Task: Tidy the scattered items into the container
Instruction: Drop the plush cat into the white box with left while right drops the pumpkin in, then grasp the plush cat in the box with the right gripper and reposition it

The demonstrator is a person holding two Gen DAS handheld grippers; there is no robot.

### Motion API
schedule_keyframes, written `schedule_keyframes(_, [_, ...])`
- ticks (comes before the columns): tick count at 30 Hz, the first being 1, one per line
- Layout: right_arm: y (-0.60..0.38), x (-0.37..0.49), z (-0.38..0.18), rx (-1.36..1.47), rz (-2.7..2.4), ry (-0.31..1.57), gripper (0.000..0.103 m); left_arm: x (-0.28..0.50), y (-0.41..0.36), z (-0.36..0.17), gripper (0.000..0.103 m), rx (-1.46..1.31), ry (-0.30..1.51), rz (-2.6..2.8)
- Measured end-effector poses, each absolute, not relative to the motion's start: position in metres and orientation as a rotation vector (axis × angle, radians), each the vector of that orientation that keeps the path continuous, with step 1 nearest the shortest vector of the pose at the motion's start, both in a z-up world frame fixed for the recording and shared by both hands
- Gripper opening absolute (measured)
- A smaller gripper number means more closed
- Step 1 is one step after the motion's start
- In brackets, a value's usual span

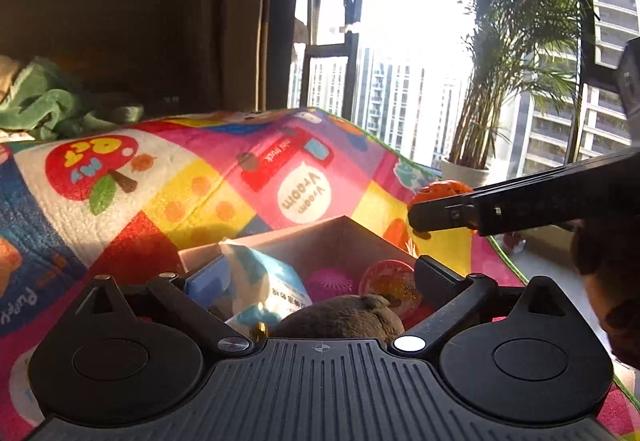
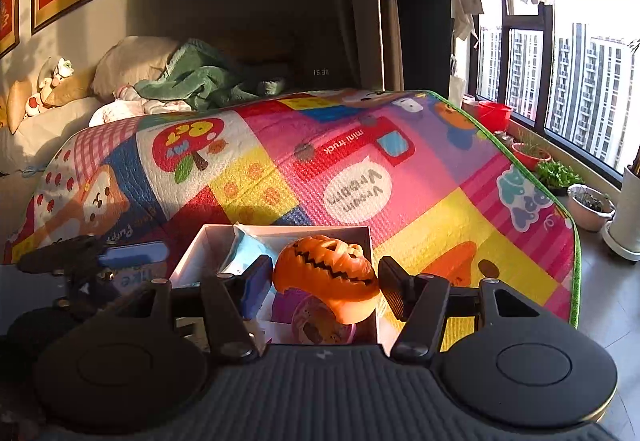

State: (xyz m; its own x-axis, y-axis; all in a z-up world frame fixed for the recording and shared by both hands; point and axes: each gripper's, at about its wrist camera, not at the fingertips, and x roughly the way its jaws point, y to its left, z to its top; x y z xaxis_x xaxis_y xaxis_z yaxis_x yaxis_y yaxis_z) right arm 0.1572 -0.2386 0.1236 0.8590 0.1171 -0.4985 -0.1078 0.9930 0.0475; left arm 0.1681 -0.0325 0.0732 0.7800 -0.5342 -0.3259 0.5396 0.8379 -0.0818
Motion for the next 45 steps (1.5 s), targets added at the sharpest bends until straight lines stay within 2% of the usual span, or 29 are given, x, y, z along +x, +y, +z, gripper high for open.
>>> schedule_keyframes(6, [-0.227,0.211,0.114,0.047,0.145,0.587,0.059,0.142,-0.002,0.061,0.102,-0.045,0.378,-0.56])
schedule_keyframes(9, [-0.22,0.231,0.108,0.055,0.14,0.605,0.066,0.135,0.008,0.055,0.103,-0.053,0.393,-0.557])
schedule_keyframes(16, [-0.172,0.175,0.106,-0.211,0.356,0.563,0.069,0.136,0.038,0.045,0.103,-0.059,0.438,-0.502])
schedule_keyframes(19, [-0.15,0.173,0.098,-0.226,0.375,0.624,0.076,0.142,0.05,0.041,0.103,-0.113,0.455,-0.47])
schedule_keyframes(21, [-0.147,0.182,0.094,-0.182,0.347,0.631,0.085,0.142,0.054,0.039,0.103,-0.131,0.462,-0.459])
schedule_keyframes(23, [-0.153,0.195,0.089,-0.098,0.337,0.68,0.087,0.138,0.058,0.039,0.103,-0.134,0.463,-0.458])
schedule_keyframes(26, [-0.17,0.204,0.081,0.037,0.414,0.796,0.085,0.135,0.061,0.037,0.103,-0.136,0.466,-0.462])
schedule_keyframes(29, [-0.18,0.196,0.082,0.079,0.474,0.837,0.072,0.138,0.061,0.034,0.103,-0.152,0.479,-0.466])
schedule_keyframes(32, [-0.188,0.189,0.09,0.113,0.45,0.828,0.064,0.138,0.058,0.032,0.103,-0.152,0.484,-0.477])
schedule_keyframes(35, [-0.196,0.189,0.104,0.136,0.41,0.762,0.062,0.136,0.055,0.031,0.103,-0.139,0.485,-0.479])
schedule_keyframes(39, [-0.185,0.184,0.122,-0.057,0.283,0.58,0.063,0.135,0.054,0.032,0.103,-0.141,0.482,-0.476])
schedule_keyframes(45, [-0.148,0.162,0.106,-0.442,0.218,0.438,0.064,0.137,0.052,0.026,0.103,-0.133,0.493,-0.457])
